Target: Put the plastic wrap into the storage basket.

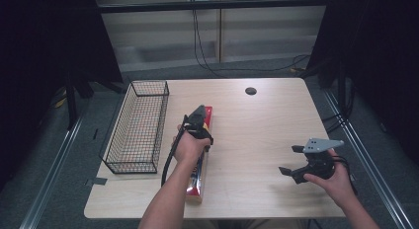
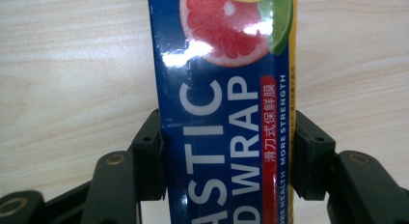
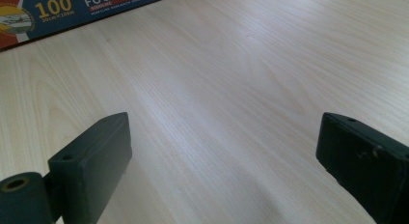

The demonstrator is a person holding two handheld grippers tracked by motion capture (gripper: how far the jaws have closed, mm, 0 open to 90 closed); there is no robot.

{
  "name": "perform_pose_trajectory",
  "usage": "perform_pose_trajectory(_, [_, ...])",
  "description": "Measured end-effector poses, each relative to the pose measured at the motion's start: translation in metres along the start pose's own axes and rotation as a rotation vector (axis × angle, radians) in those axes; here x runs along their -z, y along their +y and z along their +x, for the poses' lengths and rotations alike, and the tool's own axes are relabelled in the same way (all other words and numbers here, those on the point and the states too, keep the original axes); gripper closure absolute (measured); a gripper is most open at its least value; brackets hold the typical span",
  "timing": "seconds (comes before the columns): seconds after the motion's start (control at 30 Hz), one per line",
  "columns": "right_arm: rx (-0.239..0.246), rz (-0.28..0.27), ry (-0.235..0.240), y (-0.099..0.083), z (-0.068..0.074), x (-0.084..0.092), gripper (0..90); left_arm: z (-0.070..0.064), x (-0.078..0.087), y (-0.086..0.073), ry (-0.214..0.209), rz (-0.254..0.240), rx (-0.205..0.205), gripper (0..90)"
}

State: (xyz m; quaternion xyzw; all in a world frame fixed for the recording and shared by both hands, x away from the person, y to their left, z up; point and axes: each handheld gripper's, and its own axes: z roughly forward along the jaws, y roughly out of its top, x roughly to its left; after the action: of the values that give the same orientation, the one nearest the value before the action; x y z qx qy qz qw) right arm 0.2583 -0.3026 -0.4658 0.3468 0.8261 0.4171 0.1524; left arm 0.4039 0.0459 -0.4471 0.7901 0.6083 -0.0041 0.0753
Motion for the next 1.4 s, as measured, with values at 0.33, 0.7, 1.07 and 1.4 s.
perform_pose_trajectory(0.33, [-0.001,-0.004,-0.003,0.0,0.0,0.001,5.2,0.0,0.018,0.002,0.004,0.018,-0.031,43.4])
perform_pose_trajectory(0.7, [-0.003,-0.009,-0.002,0.0,-0.001,0.002,4.8,0.007,0.044,0.005,-0.002,0.015,-0.029,43.4])
perform_pose_trajectory(1.07, [0.009,0.001,0.007,0.0,0.0,0.0,3.6,0.015,0.068,0.01,-0.012,-0.004,-0.006,43.4])
perform_pose_trajectory(1.4, [0.03,0.029,0.002,0.001,0.002,-0.003,0.9,0.018,0.082,0.013,-0.013,-0.015,-0.008,43.4])
